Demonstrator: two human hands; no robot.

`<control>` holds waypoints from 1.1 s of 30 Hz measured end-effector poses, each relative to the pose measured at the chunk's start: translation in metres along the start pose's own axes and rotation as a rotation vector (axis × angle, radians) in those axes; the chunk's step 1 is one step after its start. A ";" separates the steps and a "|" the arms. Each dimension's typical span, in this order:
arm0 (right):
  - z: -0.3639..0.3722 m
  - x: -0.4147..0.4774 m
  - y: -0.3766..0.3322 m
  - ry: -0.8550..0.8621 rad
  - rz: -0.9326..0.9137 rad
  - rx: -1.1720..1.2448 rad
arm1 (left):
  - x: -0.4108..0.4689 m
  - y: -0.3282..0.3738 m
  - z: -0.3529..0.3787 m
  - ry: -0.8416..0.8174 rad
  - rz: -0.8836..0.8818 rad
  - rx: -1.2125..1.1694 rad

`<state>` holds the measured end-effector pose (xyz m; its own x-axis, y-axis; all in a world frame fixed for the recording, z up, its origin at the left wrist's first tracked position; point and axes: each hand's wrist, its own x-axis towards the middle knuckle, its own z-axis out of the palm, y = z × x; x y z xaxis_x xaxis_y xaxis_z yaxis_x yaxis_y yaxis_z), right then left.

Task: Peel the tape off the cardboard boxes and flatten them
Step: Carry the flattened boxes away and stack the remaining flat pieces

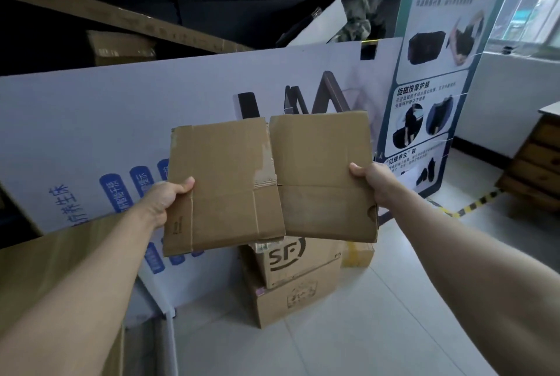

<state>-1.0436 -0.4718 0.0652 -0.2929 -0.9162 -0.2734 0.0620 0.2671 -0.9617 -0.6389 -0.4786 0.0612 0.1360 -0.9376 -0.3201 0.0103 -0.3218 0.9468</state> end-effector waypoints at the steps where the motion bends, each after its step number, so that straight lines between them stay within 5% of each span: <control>1: -0.001 0.014 -0.007 0.002 -0.006 -0.005 | 0.012 0.005 0.008 0.002 -0.003 -0.007; 15: -0.002 0.221 -0.061 -0.081 0.025 -0.071 | 0.141 0.055 0.075 0.078 -0.071 -0.038; 33: 0.070 0.389 -0.080 -0.657 0.124 -0.383 | 0.180 0.024 0.175 0.368 -0.254 -0.244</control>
<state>-1.0962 -0.8705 0.0341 0.3291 -0.8300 -0.4504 -0.3119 0.3546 -0.8815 -0.7878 -0.6786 0.0207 0.4387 -0.7111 -0.5494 0.3137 -0.4517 0.8352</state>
